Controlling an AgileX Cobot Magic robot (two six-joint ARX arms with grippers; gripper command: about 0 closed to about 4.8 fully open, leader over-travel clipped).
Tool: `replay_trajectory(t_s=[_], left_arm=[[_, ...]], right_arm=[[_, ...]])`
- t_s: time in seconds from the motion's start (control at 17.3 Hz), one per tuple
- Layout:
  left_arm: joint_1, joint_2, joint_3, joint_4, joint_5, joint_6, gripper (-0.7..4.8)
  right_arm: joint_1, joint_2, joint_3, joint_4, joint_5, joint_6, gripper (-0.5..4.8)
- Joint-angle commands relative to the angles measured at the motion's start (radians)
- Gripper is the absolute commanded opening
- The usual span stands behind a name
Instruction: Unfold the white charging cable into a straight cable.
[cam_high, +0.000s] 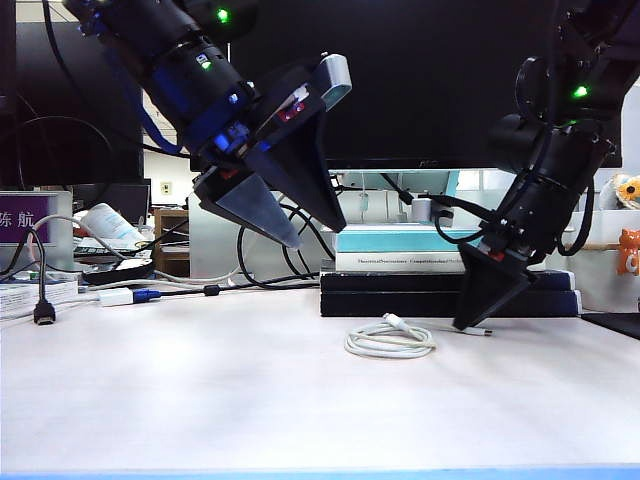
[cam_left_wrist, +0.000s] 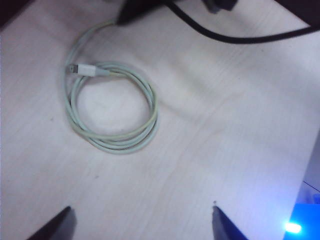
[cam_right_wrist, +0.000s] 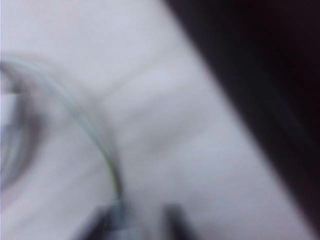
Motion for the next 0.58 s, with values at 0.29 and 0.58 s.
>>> replay_trajectory(t_s=[0.29,0.58], left_arm=[[-0.001,-0.003,0.003,0.013,0.006,-0.012,3.63],[0.000,-0.003,0.003,0.021,-0.018,-0.032,3.64]], right_arm=[[0.004,0.016,-0.011,-0.053,0.053,0.048,-0.05],[0.004,-0.024,0.010,-0.048,0.021,0.130,-0.05]])
